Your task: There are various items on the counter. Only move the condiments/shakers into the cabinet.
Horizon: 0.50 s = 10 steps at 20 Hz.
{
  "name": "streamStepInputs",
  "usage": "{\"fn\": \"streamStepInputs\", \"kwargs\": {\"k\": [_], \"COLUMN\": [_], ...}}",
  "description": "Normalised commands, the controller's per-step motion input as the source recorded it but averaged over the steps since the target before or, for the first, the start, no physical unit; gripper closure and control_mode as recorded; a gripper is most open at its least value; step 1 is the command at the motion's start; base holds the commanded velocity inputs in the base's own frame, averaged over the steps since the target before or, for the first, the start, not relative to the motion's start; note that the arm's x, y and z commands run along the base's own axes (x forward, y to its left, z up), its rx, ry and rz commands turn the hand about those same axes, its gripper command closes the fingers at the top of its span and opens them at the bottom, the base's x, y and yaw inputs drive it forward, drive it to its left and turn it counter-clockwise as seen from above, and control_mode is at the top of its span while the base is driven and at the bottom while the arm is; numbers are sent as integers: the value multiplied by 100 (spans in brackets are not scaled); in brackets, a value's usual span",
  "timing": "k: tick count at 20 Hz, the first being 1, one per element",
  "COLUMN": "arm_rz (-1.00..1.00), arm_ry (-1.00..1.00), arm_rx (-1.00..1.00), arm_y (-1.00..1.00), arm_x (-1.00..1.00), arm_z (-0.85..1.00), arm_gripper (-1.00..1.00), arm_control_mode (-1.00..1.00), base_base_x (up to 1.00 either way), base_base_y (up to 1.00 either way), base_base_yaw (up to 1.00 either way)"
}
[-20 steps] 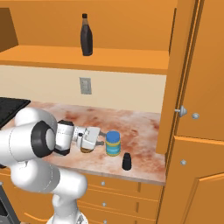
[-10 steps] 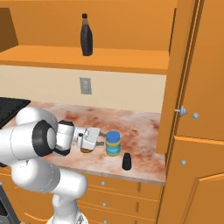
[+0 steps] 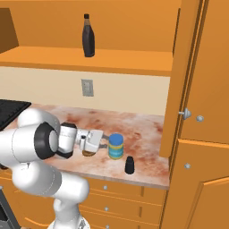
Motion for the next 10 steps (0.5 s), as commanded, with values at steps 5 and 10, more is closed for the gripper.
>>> {"fn": "streamStepInputs", "kwargs": {"k": [5, 10], "arm_rz": [0, 0], "arm_ry": [0, 1], "arm_rx": [0, 0], "arm_y": [-6, -2], "arm_x": [12, 9], "arm_z": [0, -6], "arm_gripper": [-100, -100], "arm_control_mode": [-100, -100], "base_base_x": [0, 0], "base_base_y": [0, 0], "base_base_yaw": [0, 0]}}
